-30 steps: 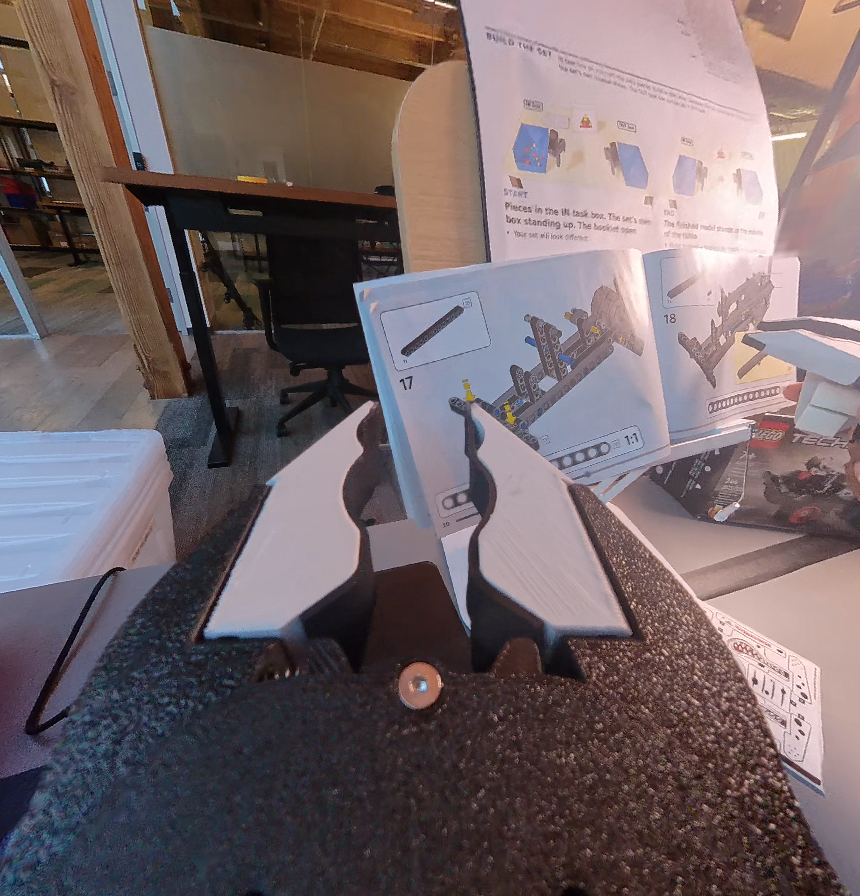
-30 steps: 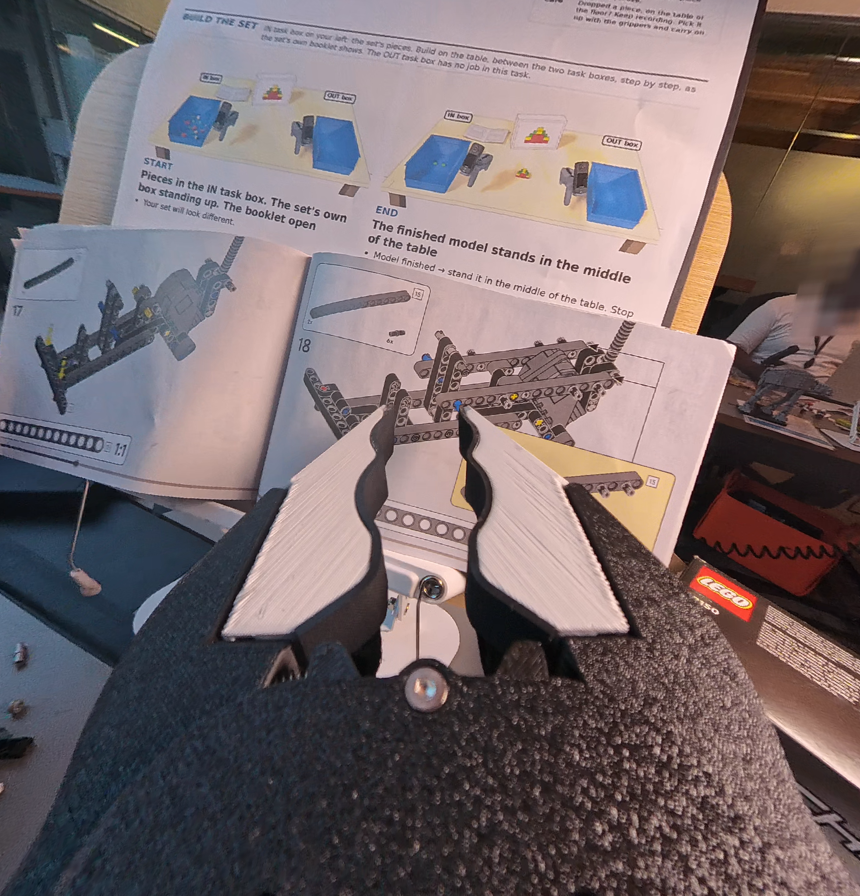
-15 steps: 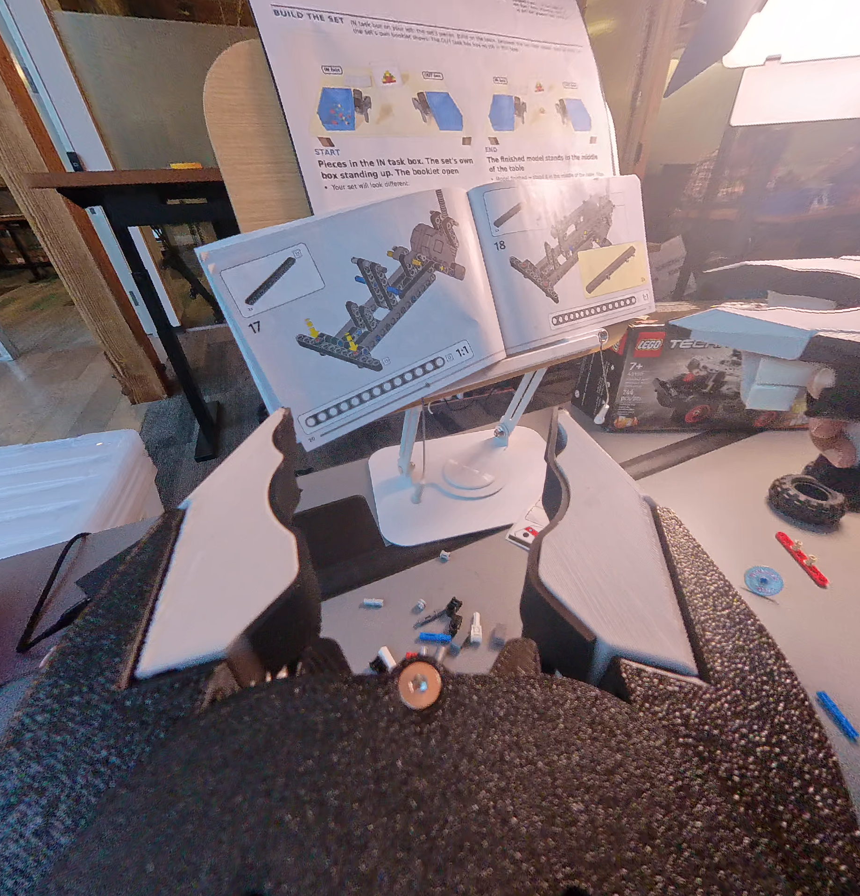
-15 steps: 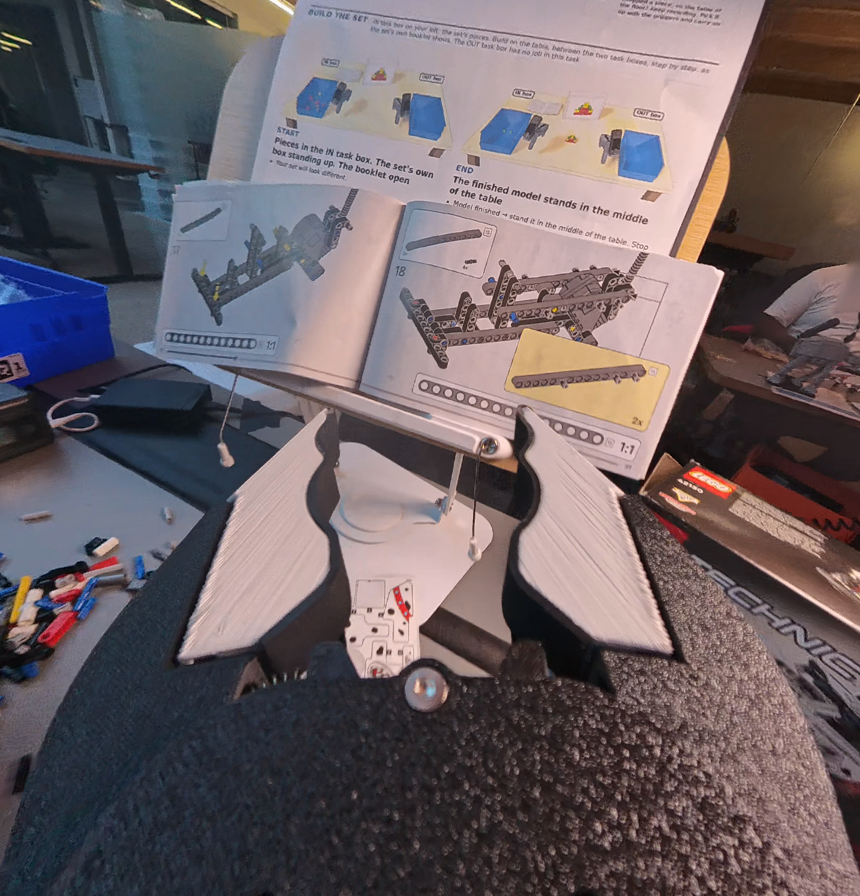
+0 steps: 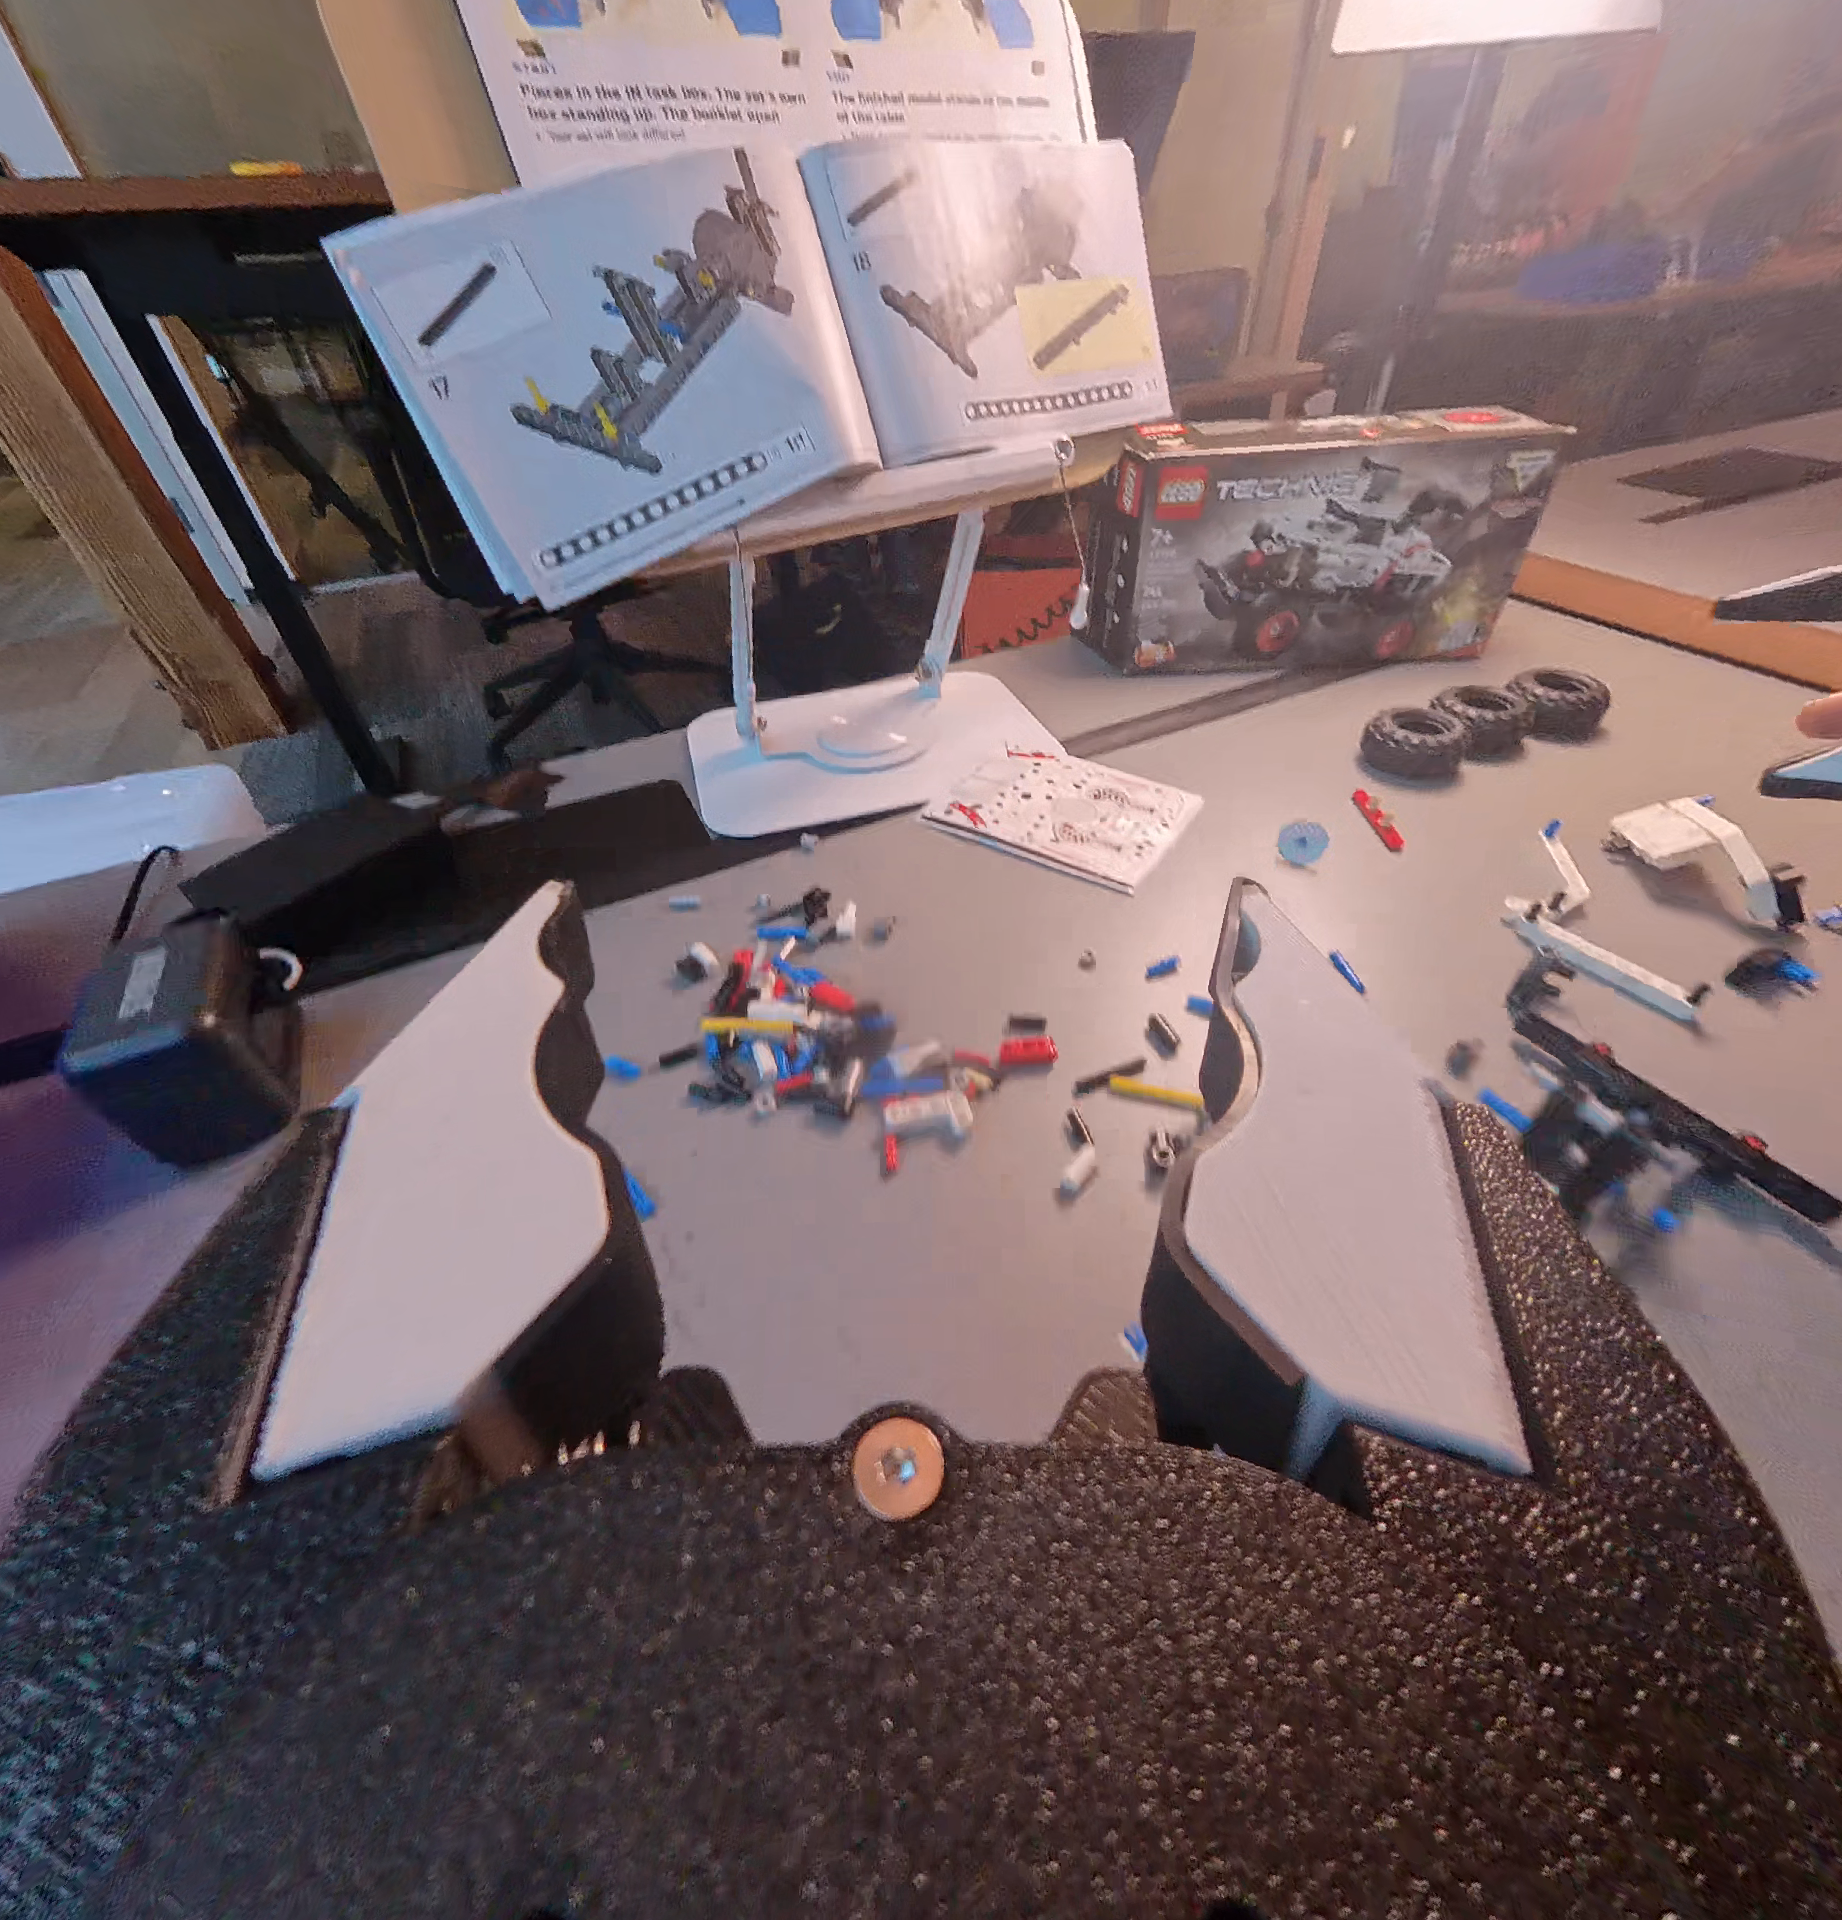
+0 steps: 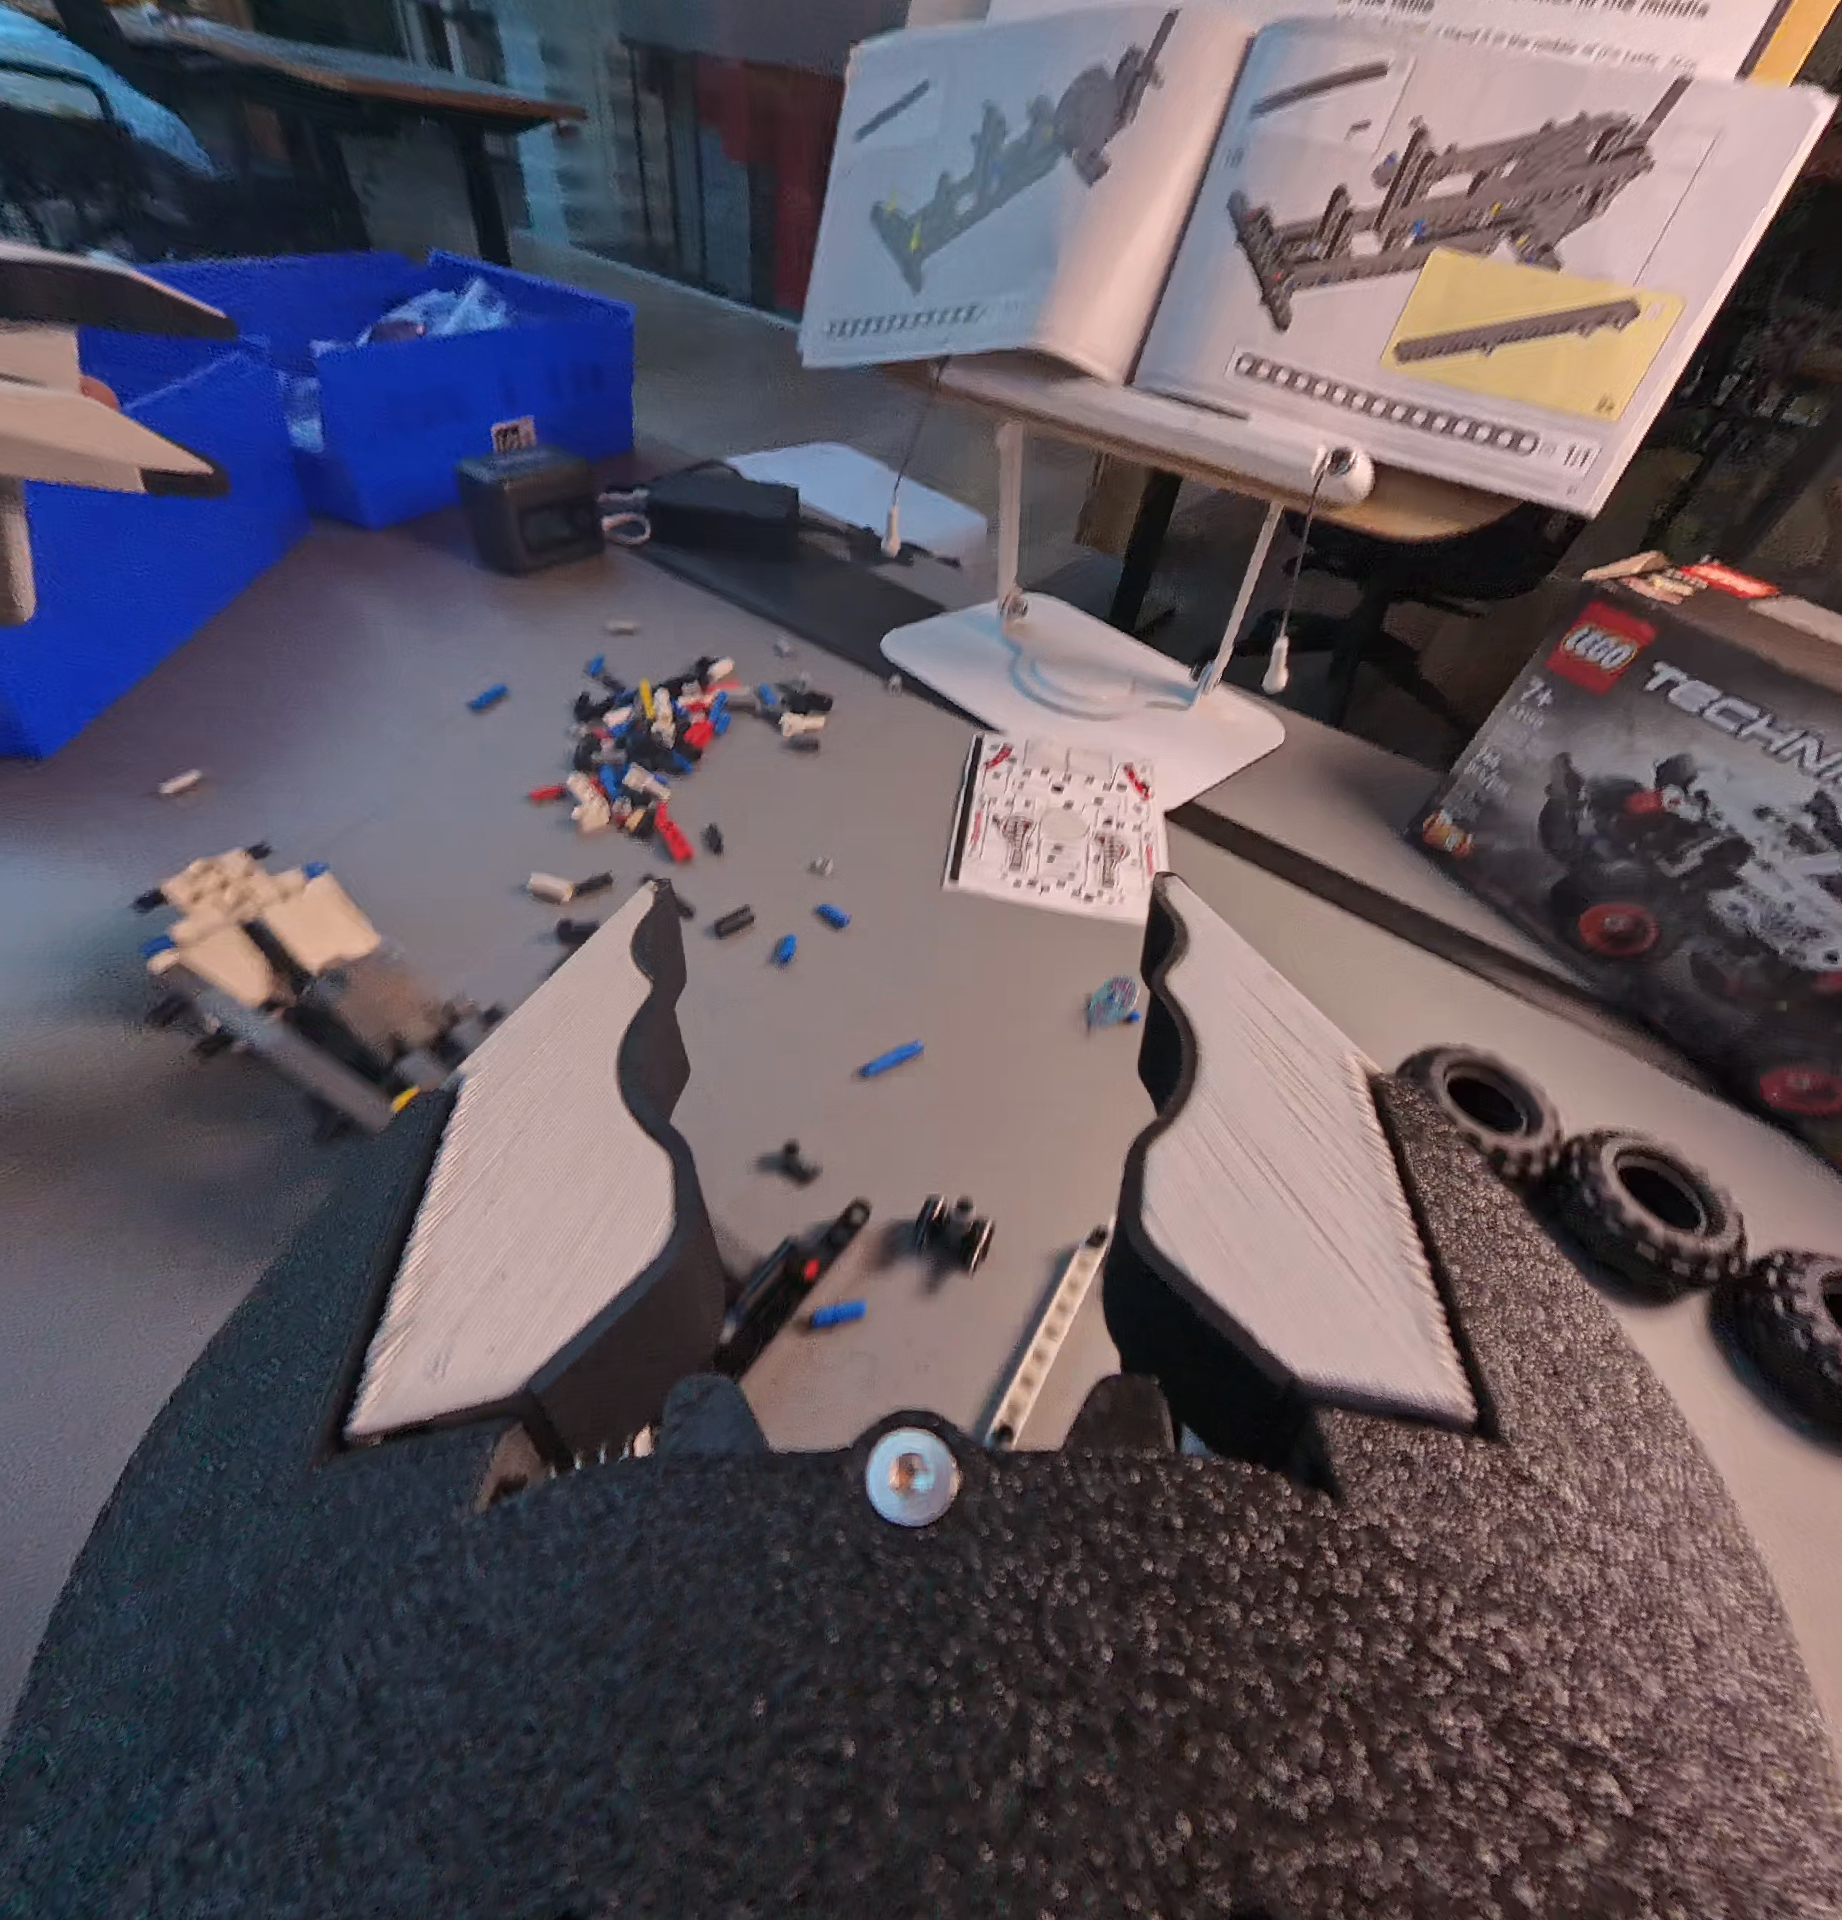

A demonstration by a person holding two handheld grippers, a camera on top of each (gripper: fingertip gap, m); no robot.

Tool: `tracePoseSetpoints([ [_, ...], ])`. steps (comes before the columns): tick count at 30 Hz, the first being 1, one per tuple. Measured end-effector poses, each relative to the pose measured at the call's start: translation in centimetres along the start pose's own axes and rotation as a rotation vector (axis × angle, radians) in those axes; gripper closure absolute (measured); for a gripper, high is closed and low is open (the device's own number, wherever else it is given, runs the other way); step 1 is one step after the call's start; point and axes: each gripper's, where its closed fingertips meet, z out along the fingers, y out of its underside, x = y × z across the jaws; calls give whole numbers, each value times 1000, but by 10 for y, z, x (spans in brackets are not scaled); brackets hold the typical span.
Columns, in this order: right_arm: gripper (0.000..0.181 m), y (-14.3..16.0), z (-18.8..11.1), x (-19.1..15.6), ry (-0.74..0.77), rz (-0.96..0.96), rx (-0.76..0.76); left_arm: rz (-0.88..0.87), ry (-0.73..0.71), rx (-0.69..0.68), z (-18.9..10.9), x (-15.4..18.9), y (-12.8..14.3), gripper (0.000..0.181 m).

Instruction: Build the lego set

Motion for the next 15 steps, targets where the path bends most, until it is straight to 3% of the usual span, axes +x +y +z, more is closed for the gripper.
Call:
tracePoseSetpoints([
  [5,89,58,-63,-43,-11,62,-110,-103,34,-100,-63,34,49,63],
  [9,88,81,-89,-54,75,113,-149,-172,28,-98,-86,68,66,63],
  [12,89,79,-101,-46,177,93,-117,-115,1,-143,-90,82,75,66],
  [15,87,75,-106,-50,147,152,-119,-66,25,-201,-91,96,79,65],
])
